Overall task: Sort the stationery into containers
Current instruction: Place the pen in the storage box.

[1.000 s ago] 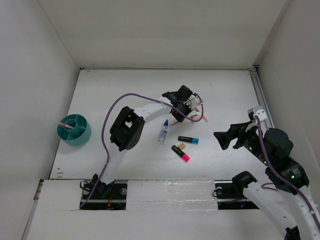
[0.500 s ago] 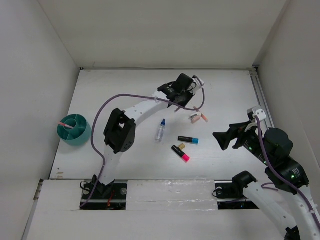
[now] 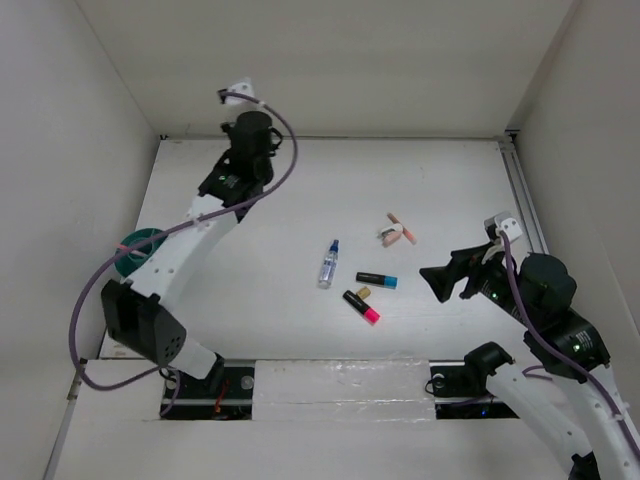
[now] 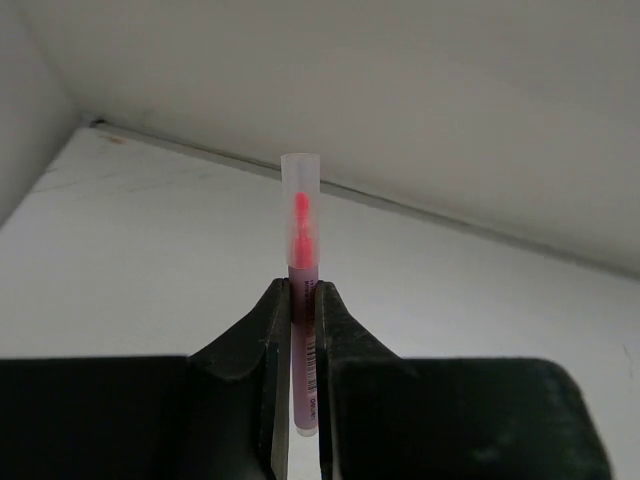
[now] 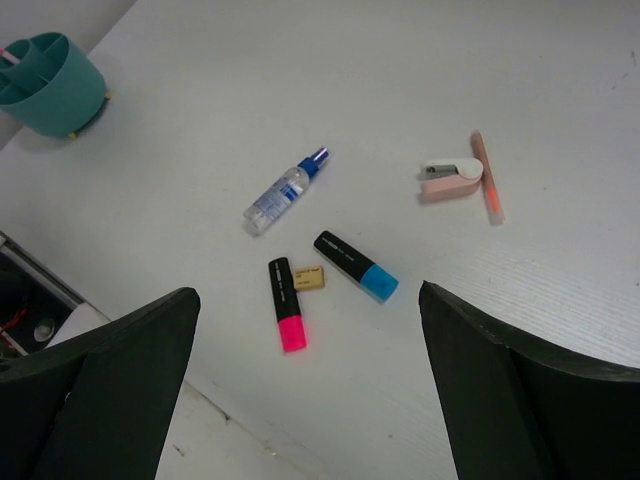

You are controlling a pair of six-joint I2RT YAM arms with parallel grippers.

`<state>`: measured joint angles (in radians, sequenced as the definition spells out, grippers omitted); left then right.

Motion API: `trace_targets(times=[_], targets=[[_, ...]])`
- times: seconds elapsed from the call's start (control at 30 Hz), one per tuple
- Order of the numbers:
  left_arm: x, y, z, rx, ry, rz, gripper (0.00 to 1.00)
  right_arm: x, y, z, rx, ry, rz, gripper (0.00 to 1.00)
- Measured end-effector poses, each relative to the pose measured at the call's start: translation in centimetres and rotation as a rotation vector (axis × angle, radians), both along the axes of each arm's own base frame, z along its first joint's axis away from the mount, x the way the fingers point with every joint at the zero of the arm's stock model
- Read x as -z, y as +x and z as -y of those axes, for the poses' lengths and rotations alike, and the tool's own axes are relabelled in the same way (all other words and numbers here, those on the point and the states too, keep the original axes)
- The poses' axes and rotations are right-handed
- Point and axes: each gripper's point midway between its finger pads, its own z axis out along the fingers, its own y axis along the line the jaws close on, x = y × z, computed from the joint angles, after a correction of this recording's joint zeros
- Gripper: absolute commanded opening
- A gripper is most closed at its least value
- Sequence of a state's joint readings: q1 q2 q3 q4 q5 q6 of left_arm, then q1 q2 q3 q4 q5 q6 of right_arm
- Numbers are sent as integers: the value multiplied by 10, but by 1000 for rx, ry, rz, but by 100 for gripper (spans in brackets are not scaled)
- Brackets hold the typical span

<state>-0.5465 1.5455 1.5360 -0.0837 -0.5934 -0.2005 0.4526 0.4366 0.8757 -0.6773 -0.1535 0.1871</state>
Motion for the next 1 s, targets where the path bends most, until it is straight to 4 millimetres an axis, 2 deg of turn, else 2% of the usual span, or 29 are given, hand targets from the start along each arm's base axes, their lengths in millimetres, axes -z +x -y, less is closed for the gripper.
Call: trace_targets(times=[0.1,0.17,0.23,0.33,0.47,0.53,0.7,0.87,1.0], targets=[[-19,-12,-73,-214,-87,69,0,0,1,-4,-21,4,-4,97],[-23,-28,-125,-389,-116,106,0,0,1,-7,-34,8,-3,97],[-23,-47,-160,-517,-134,124,0,-1,2,-10,-47,13,0,97],[-15,-63,-200,-643,-168,128,0,-2,5,-17,-75,22,5,97],[17,-89,-261,-823,-156,82,0,7,8,-26,-111,23,-16,97],[32,-100,-271,-867,-128,50,0,13,11,-30,-126,19,-34,97],[55,-112,-274,-895,-56,-15,0,20,15,-39,-163,17,-67,97],[71,-126,-281,-924,39,-68,0,17,18,-44,-181,26,-56,97],[75,-133,-288,-928,96,-87,0,19,20,-48,-197,27,-68,97]])
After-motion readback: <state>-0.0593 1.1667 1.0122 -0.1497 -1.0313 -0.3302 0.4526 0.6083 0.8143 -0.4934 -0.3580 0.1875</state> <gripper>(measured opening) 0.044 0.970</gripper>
